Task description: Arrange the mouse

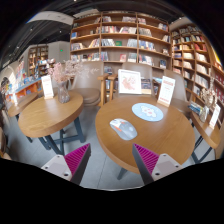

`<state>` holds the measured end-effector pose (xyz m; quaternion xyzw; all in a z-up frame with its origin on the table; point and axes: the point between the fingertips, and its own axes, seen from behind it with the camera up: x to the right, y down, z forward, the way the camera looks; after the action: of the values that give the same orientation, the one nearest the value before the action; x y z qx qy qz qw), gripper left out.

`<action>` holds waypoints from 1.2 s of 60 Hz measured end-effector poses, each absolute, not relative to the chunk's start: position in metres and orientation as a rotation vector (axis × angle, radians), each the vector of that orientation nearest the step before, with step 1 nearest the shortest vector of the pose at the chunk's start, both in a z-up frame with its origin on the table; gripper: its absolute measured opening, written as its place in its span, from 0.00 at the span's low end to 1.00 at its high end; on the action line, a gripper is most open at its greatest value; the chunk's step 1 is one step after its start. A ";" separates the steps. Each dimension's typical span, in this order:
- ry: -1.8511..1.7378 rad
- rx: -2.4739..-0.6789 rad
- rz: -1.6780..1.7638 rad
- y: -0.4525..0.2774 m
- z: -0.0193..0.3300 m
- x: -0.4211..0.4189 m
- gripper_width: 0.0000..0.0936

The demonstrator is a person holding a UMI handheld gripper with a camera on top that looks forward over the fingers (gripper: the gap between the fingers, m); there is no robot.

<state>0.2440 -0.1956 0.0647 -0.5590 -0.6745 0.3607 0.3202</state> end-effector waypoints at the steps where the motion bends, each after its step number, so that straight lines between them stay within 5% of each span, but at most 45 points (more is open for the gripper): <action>1: -1.762 -1.476 0.938 -0.190 0.063 0.242 0.92; 72: -1.685 -1.555 0.857 -0.141 -0.004 0.056 0.91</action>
<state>0.0561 -0.1415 -0.0038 -0.5974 -0.6475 0.3293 0.3399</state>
